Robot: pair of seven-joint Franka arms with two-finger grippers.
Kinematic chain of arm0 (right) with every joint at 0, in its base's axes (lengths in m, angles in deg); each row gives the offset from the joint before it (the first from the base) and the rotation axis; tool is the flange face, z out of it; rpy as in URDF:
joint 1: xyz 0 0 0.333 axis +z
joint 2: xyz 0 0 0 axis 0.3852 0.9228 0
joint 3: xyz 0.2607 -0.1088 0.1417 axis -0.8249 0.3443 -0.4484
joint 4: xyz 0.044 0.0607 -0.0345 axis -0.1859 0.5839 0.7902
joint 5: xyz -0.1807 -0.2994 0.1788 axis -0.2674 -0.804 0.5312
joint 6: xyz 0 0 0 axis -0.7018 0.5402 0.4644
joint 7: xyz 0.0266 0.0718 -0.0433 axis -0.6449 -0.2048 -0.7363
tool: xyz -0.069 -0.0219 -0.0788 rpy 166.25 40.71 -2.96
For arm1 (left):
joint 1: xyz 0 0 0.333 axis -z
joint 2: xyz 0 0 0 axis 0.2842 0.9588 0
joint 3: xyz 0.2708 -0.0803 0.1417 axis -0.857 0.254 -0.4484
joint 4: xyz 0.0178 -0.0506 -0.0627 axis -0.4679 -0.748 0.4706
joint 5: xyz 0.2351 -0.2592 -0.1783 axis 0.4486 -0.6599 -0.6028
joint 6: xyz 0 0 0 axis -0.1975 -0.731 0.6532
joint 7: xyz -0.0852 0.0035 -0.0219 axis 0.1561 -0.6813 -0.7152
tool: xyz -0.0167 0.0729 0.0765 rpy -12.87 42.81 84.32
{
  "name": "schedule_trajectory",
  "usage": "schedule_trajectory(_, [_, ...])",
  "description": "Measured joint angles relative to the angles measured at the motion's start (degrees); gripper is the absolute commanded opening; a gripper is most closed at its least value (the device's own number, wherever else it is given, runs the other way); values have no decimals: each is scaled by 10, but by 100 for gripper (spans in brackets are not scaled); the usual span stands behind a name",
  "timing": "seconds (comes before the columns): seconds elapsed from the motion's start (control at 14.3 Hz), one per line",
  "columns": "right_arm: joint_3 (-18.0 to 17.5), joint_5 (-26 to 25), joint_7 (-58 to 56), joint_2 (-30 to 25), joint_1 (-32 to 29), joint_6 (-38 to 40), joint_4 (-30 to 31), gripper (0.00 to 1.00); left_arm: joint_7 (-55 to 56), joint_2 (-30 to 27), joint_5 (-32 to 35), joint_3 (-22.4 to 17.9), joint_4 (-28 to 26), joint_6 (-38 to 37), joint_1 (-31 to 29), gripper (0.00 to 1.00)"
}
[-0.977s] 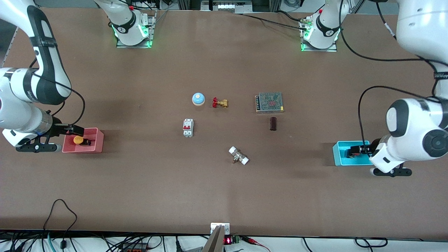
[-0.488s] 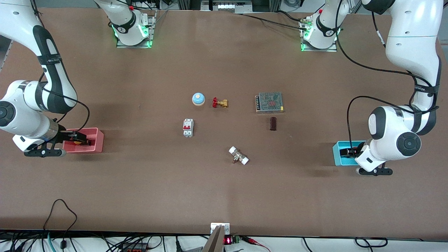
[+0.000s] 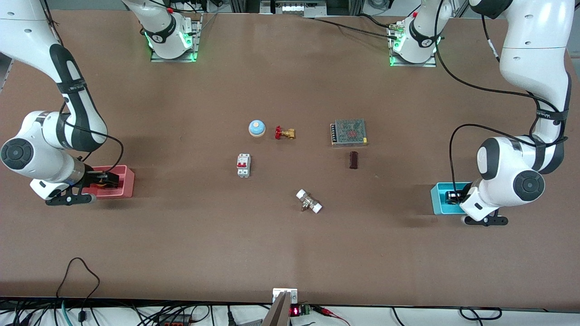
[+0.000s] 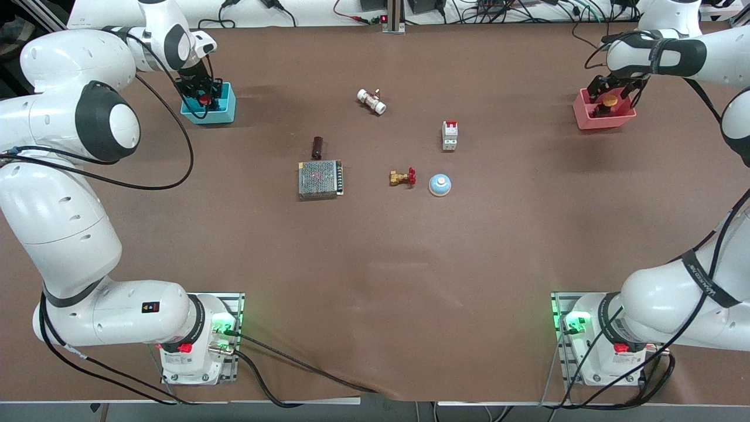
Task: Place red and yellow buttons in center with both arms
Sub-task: 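Grasp the yellow button with the right gripper while the left gripper grasps red, then lift the yellow button with the right gripper while the left gripper lifts red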
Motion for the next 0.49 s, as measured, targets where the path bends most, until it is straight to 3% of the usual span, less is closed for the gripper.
schedule_trajectory(0.28, [1, 0, -9, 11, -1, -4, 0, 98, -20, -24, 1, 2, 13, 0, 1, 18])
schedule_trajectory(0.42, [3, 0, -19, 15, -1, -7, 0, 88, -27, -47, 2, 8, 47, -51, 4, 19])
schedule_trajectory(0.49, [4, 0, -22, 16, -1, -7, 0, 76, -28, -57, 2, 13, 71, -89, 9, 20])
